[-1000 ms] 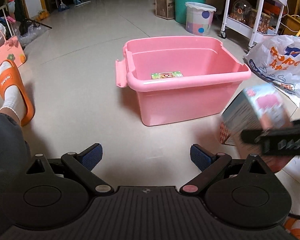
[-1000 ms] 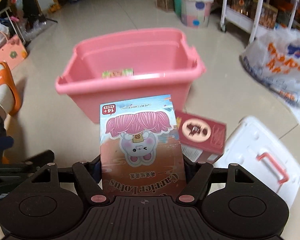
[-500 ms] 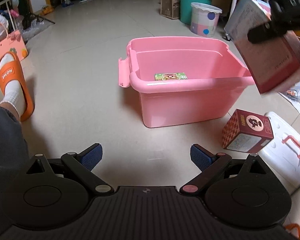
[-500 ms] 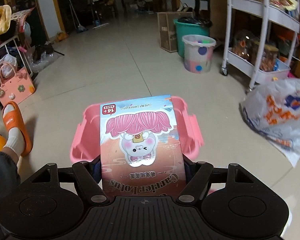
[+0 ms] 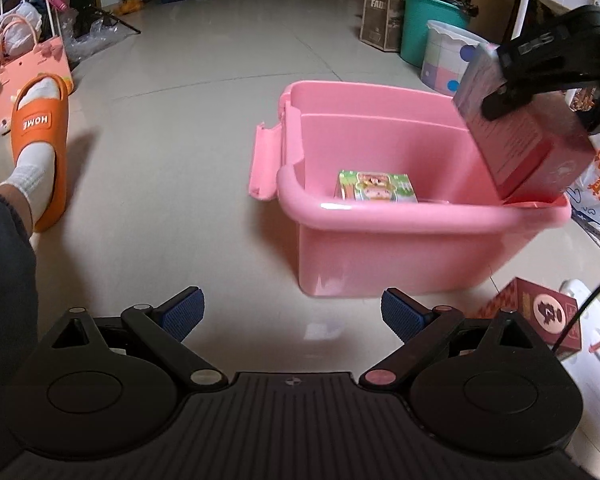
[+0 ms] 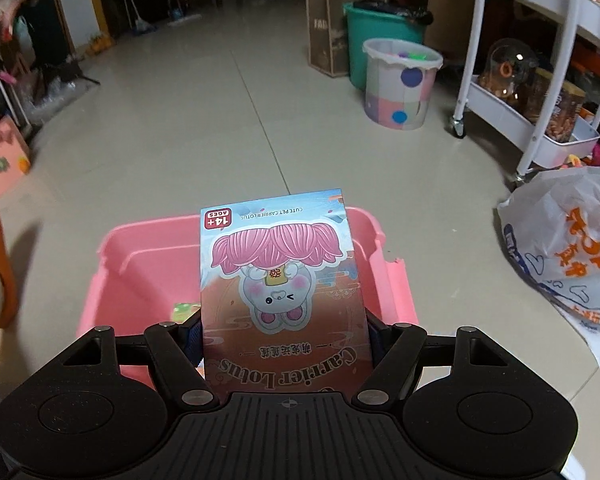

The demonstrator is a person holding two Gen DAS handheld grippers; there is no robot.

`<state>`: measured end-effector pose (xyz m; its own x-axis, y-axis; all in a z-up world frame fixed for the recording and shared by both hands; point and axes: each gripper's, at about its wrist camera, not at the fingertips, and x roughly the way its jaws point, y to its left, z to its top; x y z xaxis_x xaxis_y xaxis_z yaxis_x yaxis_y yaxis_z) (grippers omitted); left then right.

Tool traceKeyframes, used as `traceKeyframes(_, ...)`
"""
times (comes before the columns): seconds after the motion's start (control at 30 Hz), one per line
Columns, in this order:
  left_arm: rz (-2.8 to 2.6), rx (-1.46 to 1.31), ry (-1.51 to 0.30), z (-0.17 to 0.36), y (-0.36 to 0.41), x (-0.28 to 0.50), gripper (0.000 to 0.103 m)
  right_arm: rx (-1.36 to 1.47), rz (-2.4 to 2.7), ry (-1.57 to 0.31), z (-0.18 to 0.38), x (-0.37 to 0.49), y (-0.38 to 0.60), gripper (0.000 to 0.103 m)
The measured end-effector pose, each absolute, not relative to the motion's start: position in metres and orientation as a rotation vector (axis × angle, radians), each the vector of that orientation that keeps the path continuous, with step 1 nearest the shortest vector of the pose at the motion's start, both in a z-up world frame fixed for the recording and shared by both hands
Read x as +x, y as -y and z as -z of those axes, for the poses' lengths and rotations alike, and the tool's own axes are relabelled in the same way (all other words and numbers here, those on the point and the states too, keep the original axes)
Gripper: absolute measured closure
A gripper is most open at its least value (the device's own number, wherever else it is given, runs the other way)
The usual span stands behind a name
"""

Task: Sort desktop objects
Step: 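Lower the pink box beside the green box and open the right tool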

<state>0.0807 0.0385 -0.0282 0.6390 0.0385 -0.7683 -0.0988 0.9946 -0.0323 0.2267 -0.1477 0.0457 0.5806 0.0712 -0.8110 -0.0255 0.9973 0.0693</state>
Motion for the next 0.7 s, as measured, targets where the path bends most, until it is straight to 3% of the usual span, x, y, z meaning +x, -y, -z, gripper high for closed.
traceKeyframes(0.7, -0.096, -0.097, -0.911, 0.046, -0.035, 0.089, 0.005, -0.184, -0.017, -1.249, 0.060, 0.316, 0.099, 0.035)
